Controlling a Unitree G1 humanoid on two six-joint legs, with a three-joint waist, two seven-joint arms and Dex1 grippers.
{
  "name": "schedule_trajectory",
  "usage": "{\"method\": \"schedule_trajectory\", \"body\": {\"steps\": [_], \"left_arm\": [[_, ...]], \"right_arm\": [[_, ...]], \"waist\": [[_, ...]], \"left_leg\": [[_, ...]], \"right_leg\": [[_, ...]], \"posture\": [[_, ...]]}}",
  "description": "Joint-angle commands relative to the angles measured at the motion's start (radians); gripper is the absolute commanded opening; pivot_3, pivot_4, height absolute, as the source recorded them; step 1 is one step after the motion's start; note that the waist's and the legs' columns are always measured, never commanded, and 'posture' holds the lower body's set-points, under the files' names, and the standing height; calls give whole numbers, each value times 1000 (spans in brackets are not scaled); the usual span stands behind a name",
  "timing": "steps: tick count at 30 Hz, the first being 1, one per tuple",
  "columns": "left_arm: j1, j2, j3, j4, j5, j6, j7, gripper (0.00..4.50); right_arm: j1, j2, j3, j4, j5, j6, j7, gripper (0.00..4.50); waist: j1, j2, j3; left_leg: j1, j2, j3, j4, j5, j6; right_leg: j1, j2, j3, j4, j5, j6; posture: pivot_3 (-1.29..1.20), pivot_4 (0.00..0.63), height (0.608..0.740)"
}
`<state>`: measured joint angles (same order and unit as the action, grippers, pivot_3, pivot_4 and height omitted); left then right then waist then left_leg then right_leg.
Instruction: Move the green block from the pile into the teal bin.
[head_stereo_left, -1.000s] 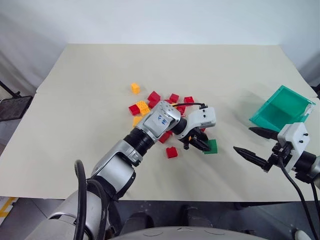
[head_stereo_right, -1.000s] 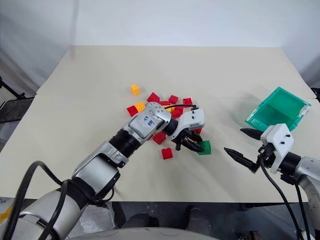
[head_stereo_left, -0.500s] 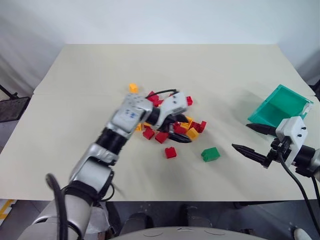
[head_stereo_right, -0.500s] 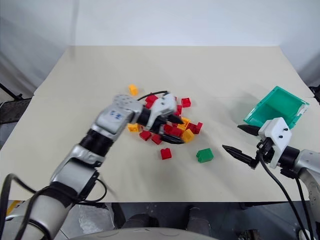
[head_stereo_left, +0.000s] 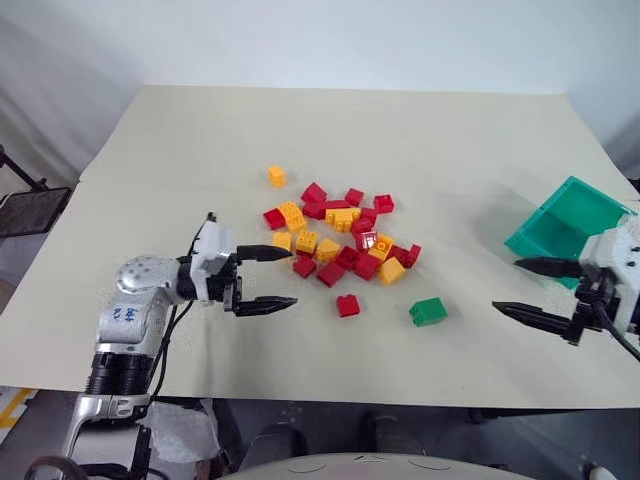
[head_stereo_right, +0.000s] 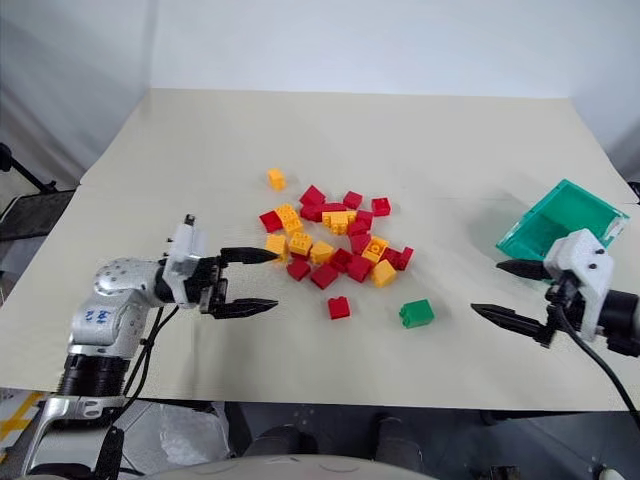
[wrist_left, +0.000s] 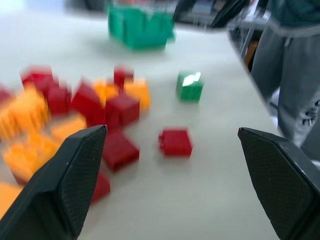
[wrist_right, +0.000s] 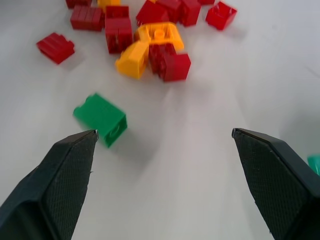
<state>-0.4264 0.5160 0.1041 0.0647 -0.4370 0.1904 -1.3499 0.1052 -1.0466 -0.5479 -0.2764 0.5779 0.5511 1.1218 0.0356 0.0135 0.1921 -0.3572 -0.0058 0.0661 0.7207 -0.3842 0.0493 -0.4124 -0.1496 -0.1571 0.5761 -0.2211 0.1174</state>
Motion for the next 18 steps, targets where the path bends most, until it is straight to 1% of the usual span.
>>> {"method": "schedule_trajectory", "body": {"steps": [1, 4, 6, 10, 11, 12, 13, 14, 15, 16, 18], "left_arm": [[53, 18, 35, -49, -61, -66, -41, 4465], [84, 25, 46, -70, -89, -73, -40, 4465], [91, 29, 48, -73, -101, -80, -48, 4465], [93, 35, 48, -57, -106, -106, -58, 4465], [91, 33, 44, -52, -103, -117, -61, 4465], [92, 29, 44, -50, -108, -129, -68, 4465], [92, 25, 43, -52, -113, -132, -66, 4465], [94, 20, 41, -56, -116, -134, -61, 4465], [99, 19, 37, -69, -114, -139, -56, 4465], [103, 19, 34, -77, -111, -143, -53, 4465], [110, 11, 37, -101, -116, -147, -31, 4465]], "right_arm": [[69, -28, -141, -43, 7, 26, 49, 4500], [128, -40, -214, -69, -1, 43, 81, 4500], [143, -47, -230, -90, 0, 57, 87, 4500], [120, -77, -164, -137, 14, 70, 98, 4500], [92, -102, -107, -134, 4, 65, 102, 4500], [15, -125, 5, -137, -8, 39, 112, 4500], [-80, -158, 147, -131, -55, -4, 141, 4500], [-148, -180, 246, -120, -91, -38, 165, 4500], [-255, -181, 364, -86, -147, -86, 213, 4500], [-327, -182, 439, -56, -183, -117, 245, 4500], [-497, -129, 560, 38, -233, -139, 274, 4500]], "waist": [[-1, 0, 0], [-4, 1, 0], [-6, 0, 0], [-9, 0, 0], [-10, 0, 0], [-12, 1, 0], [-19, 1, 0], [-28, 1, 0], [-33, 2, 0], [-36, 2, 0], [-37, 2, 1]], "left_leg": [[0, 0, 0, -1, 0, 0], [1, 0, 0, -2, 0, 0], [1, 0, 1, -2, 0, 0], [2, 0, 1, -1, 0, 0], [3, 1, 1, -2, 0, 0], [3, 1, 1, -2, 0, 0], [3, 1, 2, -2, -1, 0], [3, 1, 3, -2, -1, -1], [4, 1, 4, -2, -1, -1], [4, 1, 3, -2, -1, -1], [4, 2, 3, -3, -2, -2]], "right_leg": [[0, 0, 0, 0, 0, 0], [0, 1, -1, 0, 0, 0], [0, 1, -1, 0, 0, 0], [1, 1, 0, 0, 0, 0], [1, 1, 0, 0, 0, 0], [1, 1, 1, 0, 0, 0], [0, 1, 1, 0, 0, 0], [0, 1, 1, -1, 1, -1], [0, 0, 1, -2, 1, -1], [0, 0, 1, -3, 1, -1], [-1, 0, 1, -2, -1, -3]], "posture": [[0, 150, 740], [0, 150, 740], [0, 150, 740], [0, 150, 740], [0, 150, 740], [0, 150, 740], [0, 150, 740], [0, 150, 740], [0, 150, 740], [0, 150, 740], [0, 150, 740]]}}
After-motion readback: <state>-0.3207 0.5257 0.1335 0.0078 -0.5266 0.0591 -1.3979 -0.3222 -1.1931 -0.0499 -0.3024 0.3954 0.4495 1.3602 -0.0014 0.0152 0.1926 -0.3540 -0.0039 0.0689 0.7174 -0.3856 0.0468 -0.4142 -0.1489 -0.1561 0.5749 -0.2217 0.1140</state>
